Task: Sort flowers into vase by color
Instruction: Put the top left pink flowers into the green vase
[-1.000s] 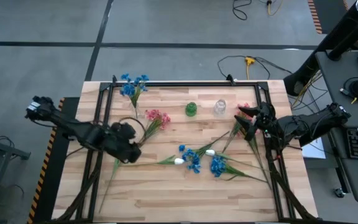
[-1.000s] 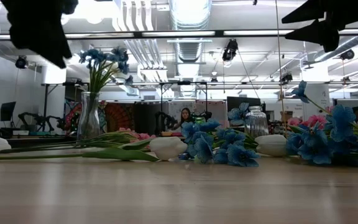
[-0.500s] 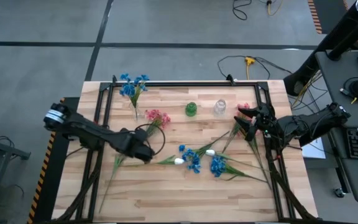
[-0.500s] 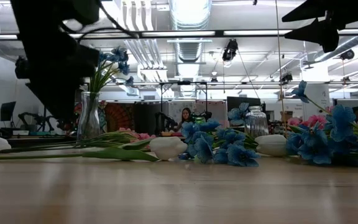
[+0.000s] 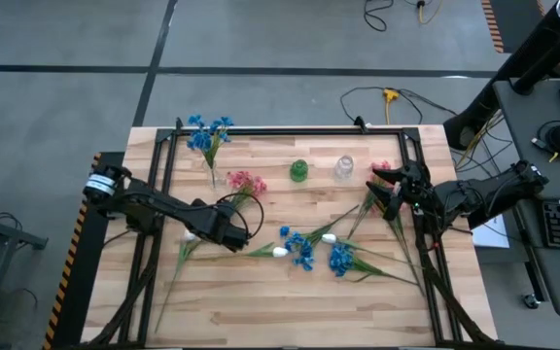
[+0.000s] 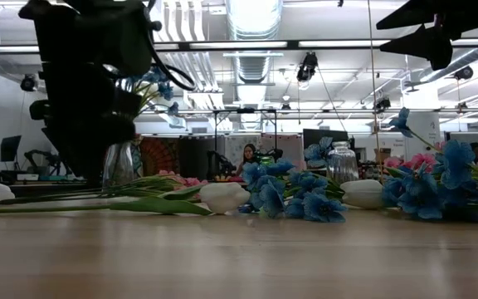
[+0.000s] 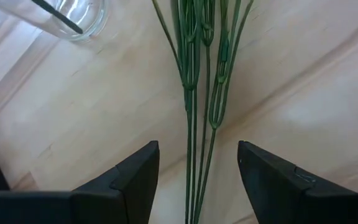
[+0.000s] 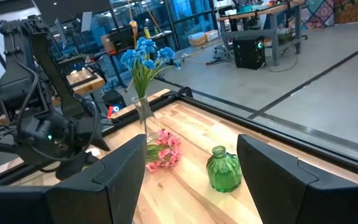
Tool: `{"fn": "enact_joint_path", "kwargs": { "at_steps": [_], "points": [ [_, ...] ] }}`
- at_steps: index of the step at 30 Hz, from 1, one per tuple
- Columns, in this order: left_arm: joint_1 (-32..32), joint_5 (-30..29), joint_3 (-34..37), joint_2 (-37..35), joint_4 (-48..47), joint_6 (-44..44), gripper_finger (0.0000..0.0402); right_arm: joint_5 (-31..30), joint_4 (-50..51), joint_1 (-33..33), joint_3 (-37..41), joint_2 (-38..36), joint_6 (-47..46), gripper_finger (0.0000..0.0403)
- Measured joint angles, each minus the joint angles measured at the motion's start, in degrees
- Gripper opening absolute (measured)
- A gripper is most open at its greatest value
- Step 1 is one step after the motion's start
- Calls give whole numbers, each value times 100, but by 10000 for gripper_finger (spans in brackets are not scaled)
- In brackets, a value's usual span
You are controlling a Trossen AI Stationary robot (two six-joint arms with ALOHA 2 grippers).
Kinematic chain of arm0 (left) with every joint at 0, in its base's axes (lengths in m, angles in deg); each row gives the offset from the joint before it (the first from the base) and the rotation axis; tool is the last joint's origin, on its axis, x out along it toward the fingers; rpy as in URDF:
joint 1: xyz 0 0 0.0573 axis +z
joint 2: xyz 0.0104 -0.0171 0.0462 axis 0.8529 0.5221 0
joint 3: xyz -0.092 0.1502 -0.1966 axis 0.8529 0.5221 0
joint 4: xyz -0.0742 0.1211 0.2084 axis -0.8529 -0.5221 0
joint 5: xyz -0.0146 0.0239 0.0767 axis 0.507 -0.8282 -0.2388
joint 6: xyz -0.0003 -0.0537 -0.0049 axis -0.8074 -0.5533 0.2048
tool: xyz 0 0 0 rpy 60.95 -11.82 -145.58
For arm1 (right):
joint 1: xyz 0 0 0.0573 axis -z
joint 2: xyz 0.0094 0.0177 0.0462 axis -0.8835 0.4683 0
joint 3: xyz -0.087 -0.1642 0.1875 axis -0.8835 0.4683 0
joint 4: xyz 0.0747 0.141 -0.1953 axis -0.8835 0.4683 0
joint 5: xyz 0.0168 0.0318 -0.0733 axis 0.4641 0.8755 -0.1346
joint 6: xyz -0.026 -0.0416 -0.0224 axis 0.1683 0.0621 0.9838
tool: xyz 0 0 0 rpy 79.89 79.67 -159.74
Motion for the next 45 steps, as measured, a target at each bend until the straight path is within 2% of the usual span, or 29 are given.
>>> {"fn": "enact_joint_path", "kwargs": {
  "at_steps": [18,27,34,37,42,45],
  "points": [
    [191,-109,91,133,314,257,132,19,7,2,0,0,24,242],
    [218,-9,466,133,835,257,125,124,9,0,2,1,24,242],
    [220,-30,501,133,911,257,120,127,9,2,2,0,24,242],
    [219,-34,501,133,920,256,92,127,9,0,2,0,24,242],
    [218,-151,505,133,920,121,11,126,9,0,2,0,24,242],
    [208,-215,511,133,920,43,11,124,9,0,2,2,24,242]
  ]
}}
